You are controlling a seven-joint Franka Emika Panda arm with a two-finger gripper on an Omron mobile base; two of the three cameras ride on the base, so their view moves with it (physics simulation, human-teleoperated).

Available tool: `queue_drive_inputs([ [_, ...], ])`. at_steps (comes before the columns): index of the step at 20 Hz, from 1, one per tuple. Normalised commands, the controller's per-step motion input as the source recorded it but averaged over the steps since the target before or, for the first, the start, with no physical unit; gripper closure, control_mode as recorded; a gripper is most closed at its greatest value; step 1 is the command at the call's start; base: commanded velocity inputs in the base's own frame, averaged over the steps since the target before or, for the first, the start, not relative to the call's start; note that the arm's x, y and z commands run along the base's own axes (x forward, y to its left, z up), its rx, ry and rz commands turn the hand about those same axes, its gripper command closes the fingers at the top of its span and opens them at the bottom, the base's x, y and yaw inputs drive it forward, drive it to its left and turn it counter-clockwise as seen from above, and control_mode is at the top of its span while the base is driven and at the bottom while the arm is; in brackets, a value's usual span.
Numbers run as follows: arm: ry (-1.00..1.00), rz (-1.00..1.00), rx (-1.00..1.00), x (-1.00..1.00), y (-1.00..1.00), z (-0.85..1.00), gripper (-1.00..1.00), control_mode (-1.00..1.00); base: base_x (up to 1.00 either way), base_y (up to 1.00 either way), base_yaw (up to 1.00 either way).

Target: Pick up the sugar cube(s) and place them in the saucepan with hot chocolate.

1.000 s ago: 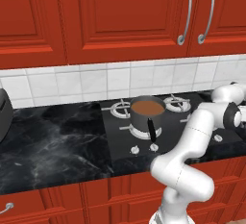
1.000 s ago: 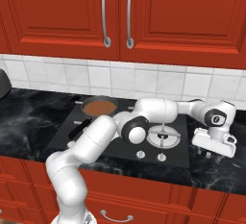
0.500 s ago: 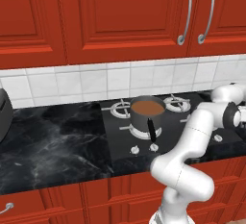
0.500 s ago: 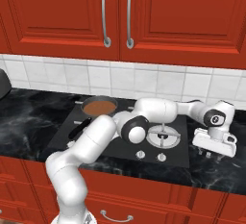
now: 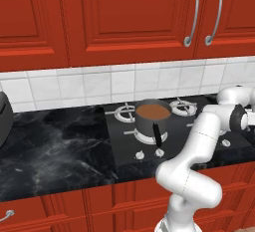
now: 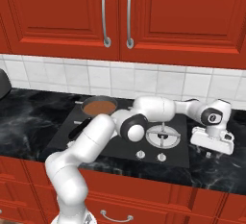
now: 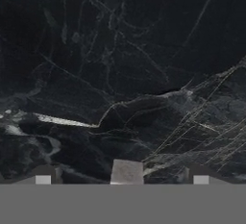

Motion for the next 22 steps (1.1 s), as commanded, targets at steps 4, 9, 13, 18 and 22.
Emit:
queue_drive_inputs([
  [4, 0.0, 0.0, 0.0, 0.03, 0.04, -0.03, -1.0, -1.0, 0.0, 0.0, 0.0],
  [9, 0.0, -0.03, 0.0, -0.05, 0.0, -0.07, -1.0, -1.0, 0.0, 0.0, 0.0],
  [13, 0.0, -0.06, 0.0, -0.16, 0.0, -0.08, -1.0, -1.0, 0.0, 0.0, 0.0],
  [18, 0.0, -0.05, 0.0, -0.06, 0.0, -0.05, -1.0, -1.0, 0.0, 0.0, 0.0],
  [22, 0.0, -0.02, 0.0, 0.0, 0.0, -0.03, 1.0, -1.0, 0.0, 0.0, 0.0],
])
